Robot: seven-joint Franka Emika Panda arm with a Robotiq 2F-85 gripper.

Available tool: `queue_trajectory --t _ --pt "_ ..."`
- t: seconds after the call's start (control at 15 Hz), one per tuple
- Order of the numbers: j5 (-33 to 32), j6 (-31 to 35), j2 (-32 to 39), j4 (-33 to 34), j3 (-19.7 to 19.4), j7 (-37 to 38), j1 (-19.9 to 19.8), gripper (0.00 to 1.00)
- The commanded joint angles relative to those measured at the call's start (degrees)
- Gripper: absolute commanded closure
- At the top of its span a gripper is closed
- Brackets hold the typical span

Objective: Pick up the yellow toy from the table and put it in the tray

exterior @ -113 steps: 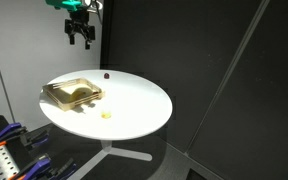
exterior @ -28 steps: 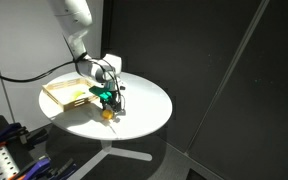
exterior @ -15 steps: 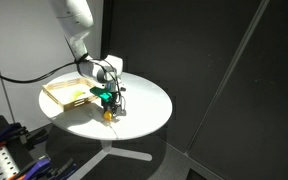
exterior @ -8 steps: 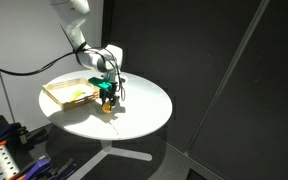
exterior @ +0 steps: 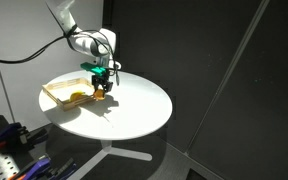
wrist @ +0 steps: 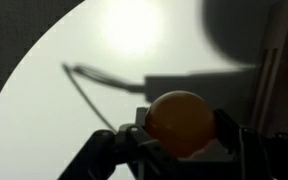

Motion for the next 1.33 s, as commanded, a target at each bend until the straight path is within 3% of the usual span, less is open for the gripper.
queue_trajectory --t 0.0,0.53,1.07,1.13,1.27 --pt "0.04 -1.40 -3.49 -2.49 2.47 -0.60 0.47 0.57" --pt "-0.96 0.60 -3.37 -3.47 5.19 1.45 4.63 0.57" --pt "-0.89 7.48 -3.48 -4.98 5.56 1.78 6.41 0.57" --pt "-0.33 6.27 -2.03 -3.46 5.87 0.87 6.09 0.32" --pt "-0.33 6.43 -2.03 -3.50 5.87 0.87 6.09 0.32"
